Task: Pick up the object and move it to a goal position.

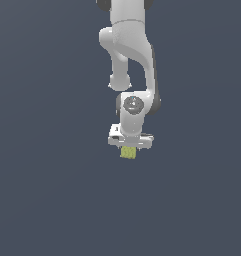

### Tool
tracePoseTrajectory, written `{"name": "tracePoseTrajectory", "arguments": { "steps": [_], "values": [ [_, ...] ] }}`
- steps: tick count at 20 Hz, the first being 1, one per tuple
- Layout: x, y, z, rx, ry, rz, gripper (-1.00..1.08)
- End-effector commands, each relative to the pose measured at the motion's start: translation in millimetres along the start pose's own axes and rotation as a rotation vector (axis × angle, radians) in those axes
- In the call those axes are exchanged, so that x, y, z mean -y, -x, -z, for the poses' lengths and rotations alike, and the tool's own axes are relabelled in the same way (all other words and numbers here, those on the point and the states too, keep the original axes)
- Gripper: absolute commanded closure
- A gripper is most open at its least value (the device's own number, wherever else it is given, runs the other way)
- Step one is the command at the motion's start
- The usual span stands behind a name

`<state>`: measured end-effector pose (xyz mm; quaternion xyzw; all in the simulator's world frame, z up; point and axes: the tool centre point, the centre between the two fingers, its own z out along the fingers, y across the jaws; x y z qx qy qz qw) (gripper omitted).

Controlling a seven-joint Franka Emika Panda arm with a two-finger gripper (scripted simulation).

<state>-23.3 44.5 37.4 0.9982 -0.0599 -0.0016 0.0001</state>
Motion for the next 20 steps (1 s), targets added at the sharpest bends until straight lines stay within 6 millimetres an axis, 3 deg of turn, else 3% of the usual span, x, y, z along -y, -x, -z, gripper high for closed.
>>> {"name": "tracePoseTrajectory", "arguments": {
  "steps": [1,8,20],
  "values": [
    [-1.4,1.2,15.2,-0.002,0.0,0.0,1.08],
    [-7.5,9.4,74.8,-0.002,0.0,0.0,1.08],
    [-21.4,27.0,214.0,-0.003,-0.001,0.0,1.08]
  ]
}}
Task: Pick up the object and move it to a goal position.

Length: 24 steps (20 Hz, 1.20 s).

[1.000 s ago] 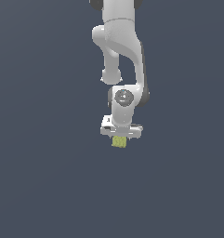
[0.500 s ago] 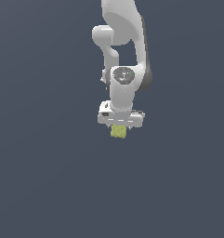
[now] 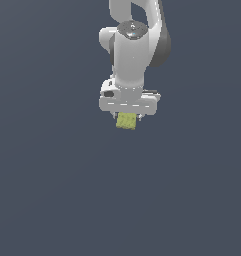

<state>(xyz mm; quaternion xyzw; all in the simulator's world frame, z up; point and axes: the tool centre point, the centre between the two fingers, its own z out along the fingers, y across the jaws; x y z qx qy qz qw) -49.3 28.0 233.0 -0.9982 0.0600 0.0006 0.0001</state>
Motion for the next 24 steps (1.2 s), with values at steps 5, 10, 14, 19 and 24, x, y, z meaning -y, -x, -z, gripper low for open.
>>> {"name": "tracePoseTrajectory", "arguments": {
  "steps": [5,10,14,19,24],
  "values": [
    [-7.2,8.8,74.3,-0.001,0.0,0.0,1.08],
    [-12.3,14.0,128.0,-0.001,0.0,0.0,1.08],
    [-15.8,17.0,165.1,-0.001,0.0,0.0,1.08],
    [-18.9,19.1,199.2,-0.001,0.0,0.0,1.08],
    [-20.7,19.6,219.6,-0.001,0.0,0.0,1.08]
  ]
}}
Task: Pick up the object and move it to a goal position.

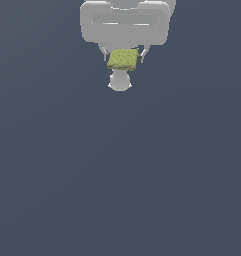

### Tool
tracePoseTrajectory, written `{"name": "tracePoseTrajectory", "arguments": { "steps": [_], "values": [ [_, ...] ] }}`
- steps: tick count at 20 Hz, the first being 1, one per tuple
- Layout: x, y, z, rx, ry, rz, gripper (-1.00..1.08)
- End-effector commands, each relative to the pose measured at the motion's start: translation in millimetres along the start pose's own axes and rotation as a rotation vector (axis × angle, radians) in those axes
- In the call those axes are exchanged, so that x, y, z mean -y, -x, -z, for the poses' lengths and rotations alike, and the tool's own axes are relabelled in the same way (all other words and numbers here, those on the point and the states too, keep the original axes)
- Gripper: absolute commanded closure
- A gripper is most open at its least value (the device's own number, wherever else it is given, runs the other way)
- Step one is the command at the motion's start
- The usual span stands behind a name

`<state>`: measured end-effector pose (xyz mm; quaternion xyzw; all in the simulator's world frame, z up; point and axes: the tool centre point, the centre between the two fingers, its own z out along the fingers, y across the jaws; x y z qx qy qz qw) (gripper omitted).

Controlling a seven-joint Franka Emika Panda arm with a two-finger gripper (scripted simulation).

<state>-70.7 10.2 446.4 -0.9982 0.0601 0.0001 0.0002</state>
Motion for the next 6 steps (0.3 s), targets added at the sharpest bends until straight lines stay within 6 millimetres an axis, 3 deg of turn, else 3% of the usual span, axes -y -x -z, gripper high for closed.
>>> {"name": "tracePoseTrajectory", "arguments": {
  "steps": [1,6],
  "values": [
    [-0.7,0.1,8.7,0.0,0.0,0.0,1.08],
    [-1.1,-0.4,13.9,0.0,0.0,0.0,1.08]
  ]
}}
